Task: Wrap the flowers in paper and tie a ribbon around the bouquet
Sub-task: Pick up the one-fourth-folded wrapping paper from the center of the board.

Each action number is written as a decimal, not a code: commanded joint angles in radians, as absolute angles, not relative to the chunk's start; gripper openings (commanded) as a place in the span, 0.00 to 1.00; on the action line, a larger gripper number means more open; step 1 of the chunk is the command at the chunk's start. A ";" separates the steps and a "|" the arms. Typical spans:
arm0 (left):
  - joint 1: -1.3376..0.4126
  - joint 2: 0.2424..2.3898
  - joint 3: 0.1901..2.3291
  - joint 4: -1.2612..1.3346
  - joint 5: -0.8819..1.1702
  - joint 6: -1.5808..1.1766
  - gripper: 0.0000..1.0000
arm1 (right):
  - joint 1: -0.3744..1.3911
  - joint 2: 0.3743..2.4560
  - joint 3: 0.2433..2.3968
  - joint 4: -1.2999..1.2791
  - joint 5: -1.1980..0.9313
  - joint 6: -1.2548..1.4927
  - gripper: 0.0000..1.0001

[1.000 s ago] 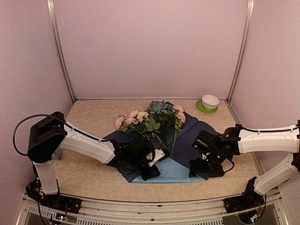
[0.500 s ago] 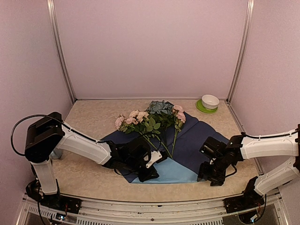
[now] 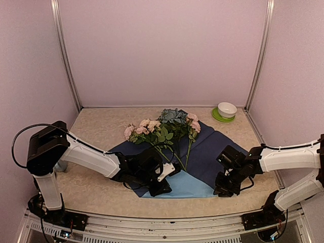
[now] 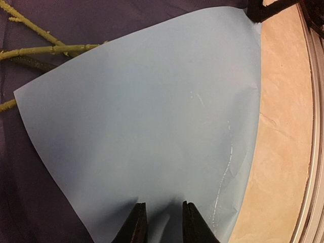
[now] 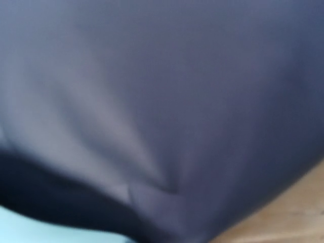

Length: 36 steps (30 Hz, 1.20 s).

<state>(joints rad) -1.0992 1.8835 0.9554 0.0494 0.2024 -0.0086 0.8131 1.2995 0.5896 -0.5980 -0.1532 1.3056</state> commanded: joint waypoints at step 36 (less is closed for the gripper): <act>-1.047 2.039 1.194 -0.116 0.371 -0.083 0.39 | 1.106 1.548 1.137 -0.853 0.244 0.919 0.00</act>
